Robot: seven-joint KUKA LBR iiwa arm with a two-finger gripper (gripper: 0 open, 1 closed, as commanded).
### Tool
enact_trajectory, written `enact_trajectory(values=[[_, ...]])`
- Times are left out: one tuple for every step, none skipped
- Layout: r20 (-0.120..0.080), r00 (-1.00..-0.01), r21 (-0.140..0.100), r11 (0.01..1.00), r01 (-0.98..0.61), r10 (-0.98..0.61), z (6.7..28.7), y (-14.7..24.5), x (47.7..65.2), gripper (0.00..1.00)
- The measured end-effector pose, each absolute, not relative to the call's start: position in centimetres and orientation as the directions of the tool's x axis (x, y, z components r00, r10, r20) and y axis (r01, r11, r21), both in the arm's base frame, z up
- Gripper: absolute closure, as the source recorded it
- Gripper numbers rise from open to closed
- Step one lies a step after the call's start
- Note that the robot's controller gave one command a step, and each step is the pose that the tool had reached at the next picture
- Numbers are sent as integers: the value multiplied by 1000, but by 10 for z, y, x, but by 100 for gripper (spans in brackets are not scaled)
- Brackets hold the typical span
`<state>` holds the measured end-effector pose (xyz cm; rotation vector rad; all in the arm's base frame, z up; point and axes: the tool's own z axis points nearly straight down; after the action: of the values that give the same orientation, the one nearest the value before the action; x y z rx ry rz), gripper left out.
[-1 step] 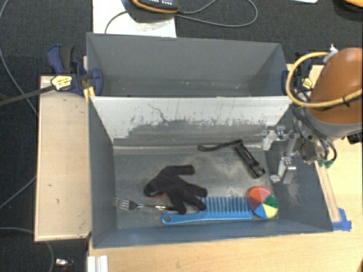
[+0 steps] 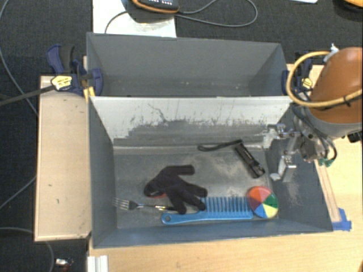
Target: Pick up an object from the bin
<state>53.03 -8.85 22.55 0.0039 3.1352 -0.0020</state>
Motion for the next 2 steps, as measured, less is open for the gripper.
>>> enact_trajectory(values=[[-8,-996,-1,996,87,87,120,-109,498,0],[-5,-994,0,994,110,110,95,-116,486,0]])
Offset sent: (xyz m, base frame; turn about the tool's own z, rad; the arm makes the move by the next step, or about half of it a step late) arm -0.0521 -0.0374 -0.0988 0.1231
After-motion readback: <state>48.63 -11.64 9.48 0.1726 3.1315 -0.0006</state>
